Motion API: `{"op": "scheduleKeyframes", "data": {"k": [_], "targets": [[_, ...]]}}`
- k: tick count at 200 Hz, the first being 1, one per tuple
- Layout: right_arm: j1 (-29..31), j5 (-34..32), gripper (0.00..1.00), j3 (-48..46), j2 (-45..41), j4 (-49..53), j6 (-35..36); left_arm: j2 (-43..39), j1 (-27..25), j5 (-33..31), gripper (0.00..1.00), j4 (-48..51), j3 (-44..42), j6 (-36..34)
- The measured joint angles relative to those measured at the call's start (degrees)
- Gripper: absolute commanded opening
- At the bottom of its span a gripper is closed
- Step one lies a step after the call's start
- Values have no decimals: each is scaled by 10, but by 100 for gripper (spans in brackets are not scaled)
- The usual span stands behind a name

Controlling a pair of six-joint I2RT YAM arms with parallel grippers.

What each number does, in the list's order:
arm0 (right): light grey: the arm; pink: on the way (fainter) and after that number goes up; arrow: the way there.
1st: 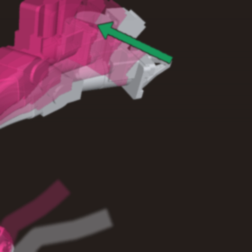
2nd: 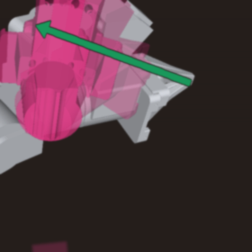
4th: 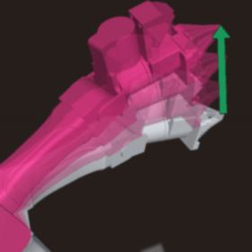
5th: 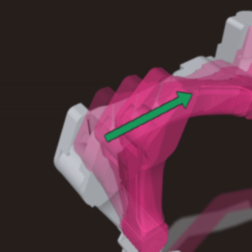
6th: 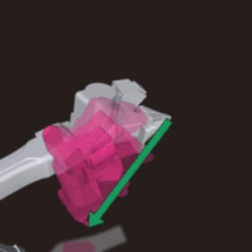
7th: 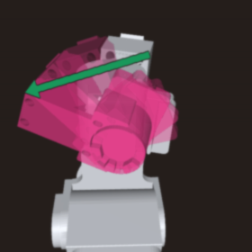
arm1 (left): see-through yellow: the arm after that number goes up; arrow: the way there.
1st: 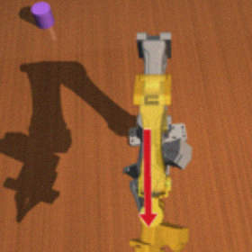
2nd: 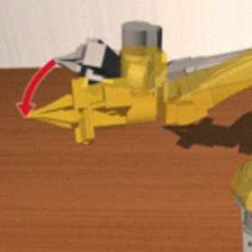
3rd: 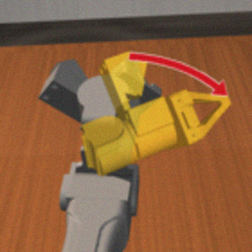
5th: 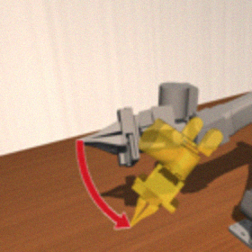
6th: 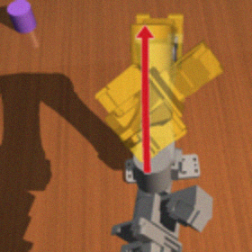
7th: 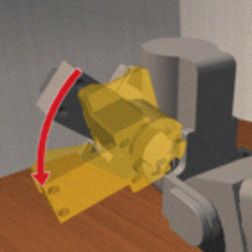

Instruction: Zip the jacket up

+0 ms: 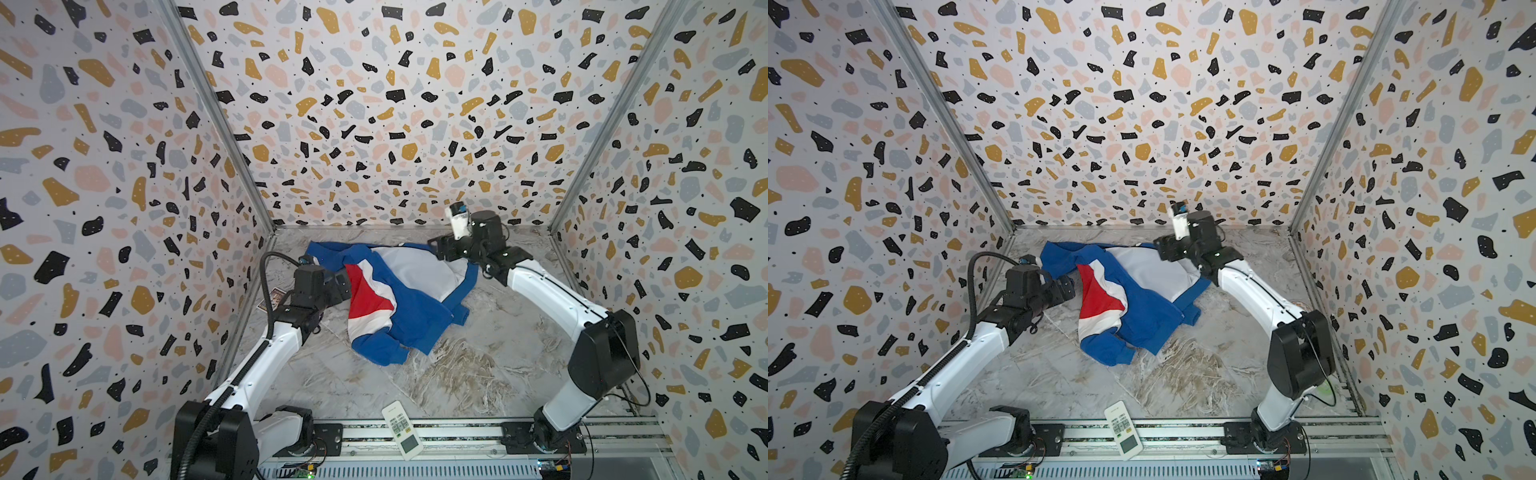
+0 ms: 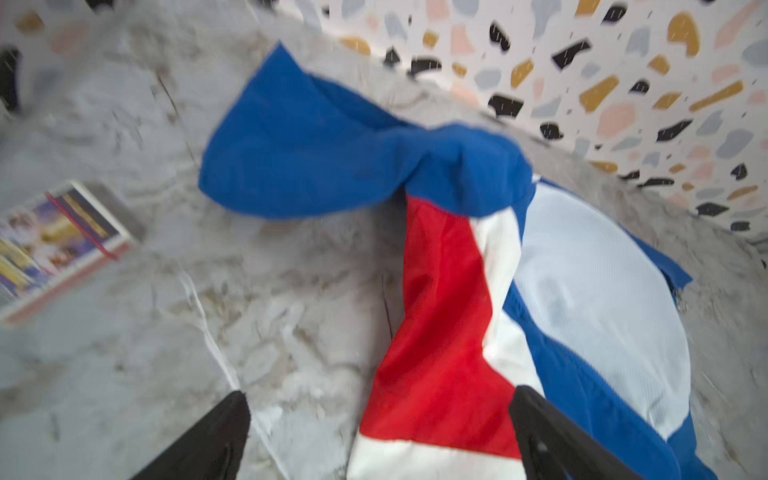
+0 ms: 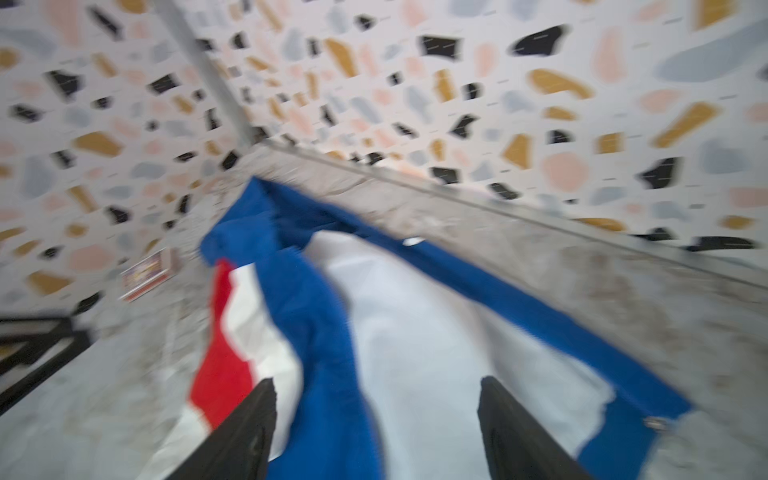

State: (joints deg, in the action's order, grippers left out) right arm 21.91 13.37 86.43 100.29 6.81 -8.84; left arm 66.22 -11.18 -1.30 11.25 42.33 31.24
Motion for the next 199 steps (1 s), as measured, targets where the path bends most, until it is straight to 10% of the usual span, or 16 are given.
{"op": "scheduleKeyframes", "data": {"k": [96, 155, 199], "targets": [[-116, 49, 84, 254, 382, 57, 87, 141, -75, 16, 100, -11, 49, 21], [-117, 40, 11, 201, 371, 69, 112, 347, -70, 12, 98, -12, 178, -23], [-129, 64, 0, -148, 144, 7, 76, 535, -65, 57, 77, -10, 381, -62]]}}
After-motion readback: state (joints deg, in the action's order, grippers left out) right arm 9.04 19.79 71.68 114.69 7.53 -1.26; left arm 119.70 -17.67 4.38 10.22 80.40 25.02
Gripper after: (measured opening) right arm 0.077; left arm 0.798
